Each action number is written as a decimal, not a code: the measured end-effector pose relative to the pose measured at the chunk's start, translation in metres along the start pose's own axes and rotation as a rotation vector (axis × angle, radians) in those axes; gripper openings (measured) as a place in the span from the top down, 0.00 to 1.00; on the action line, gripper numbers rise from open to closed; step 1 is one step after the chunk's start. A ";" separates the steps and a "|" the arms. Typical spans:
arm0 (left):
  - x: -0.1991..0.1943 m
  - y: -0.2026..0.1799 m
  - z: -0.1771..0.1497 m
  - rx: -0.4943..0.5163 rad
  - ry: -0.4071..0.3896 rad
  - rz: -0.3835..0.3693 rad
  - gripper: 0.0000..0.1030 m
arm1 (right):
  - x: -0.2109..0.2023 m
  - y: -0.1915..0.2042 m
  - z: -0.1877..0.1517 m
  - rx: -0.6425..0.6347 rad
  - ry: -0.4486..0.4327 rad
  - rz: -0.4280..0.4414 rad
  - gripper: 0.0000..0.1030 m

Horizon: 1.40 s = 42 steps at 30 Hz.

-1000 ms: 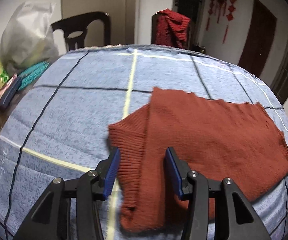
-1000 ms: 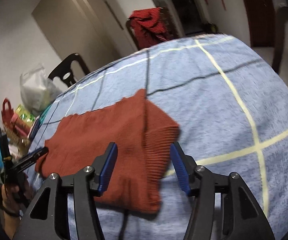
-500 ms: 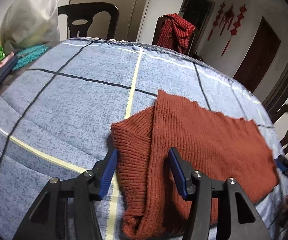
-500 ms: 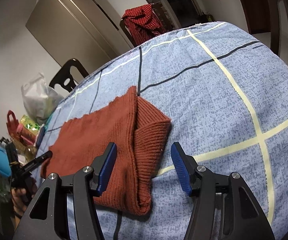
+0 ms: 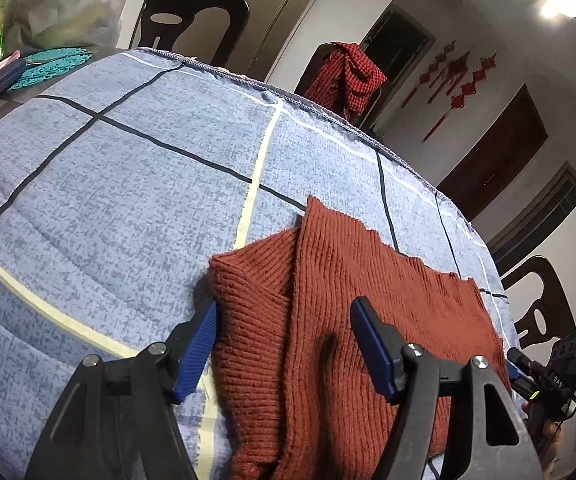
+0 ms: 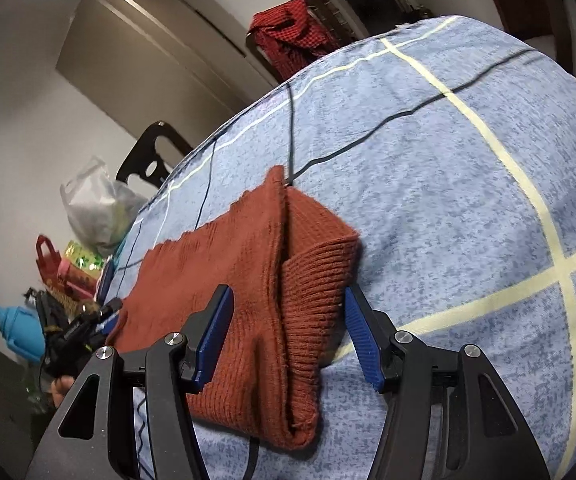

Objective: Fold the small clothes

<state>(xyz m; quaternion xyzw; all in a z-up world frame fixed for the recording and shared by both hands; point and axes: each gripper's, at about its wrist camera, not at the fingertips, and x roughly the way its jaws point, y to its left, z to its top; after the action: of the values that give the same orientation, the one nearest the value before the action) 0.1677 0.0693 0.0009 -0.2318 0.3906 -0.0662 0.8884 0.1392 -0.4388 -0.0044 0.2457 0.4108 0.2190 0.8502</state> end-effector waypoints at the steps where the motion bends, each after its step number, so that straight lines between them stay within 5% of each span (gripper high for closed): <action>1: -0.001 -0.001 0.000 0.000 -0.001 -0.009 0.33 | 0.001 0.003 -0.001 -0.014 0.009 0.002 0.45; 9: -0.014 -0.012 -0.011 0.063 -0.007 -0.081 0.33 | 0.007 0.018 -0.010 -0.110 0.065 -0.002 0.45; 14: -0.004 -0.019 -0.011 0.098 -0.014 -0.024 0.33 | 0.013 0.017 -0.003 -0.077 0.067 0.002 0.44; 18: -0.005 -0.023 -0.011 0.118 -0.022 -0.001 0.55 | 0.011 0.029 -0.003 -0.109 0.062 0.021 0.45; 21: 0.002 -0.027 -0.012 0.161 0.002 0.092 0.73 | 0.016 0.029 -0.003 -0.111 0.073 0.000 0.45; 24: 0.004 -0.030 -0.010 0.169 0.007 0.107 0.80 | 0.022 0.029 -0.002 -0.113 0.077 -0.044 0.55; 26: 0.003 -0.032 -0.008 0.175 0.010 0.108 0.83 | 0.024 0.029 0.000 -0.117 0.080 -0.076 0.79; 32: -0.015 -0.046 0.009 0.179 0.001 0.044 0.86 | 0.011 0.037 0.009 -0.090 0.050 -0.002 0.86; 42: -0.116 -0.084 0.017 0.239 -0.140 -0.099 0.86 | -0.074 0.094 0.007 -0.180 -0.077 0.123 0.87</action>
<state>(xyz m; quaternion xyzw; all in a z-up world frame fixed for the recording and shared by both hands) 0.1059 0.0357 0.1268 -0.1473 0.3050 -0.1397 0.9305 0.0868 -0.4092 0.0989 0.2015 0.3408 0.2971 0.8689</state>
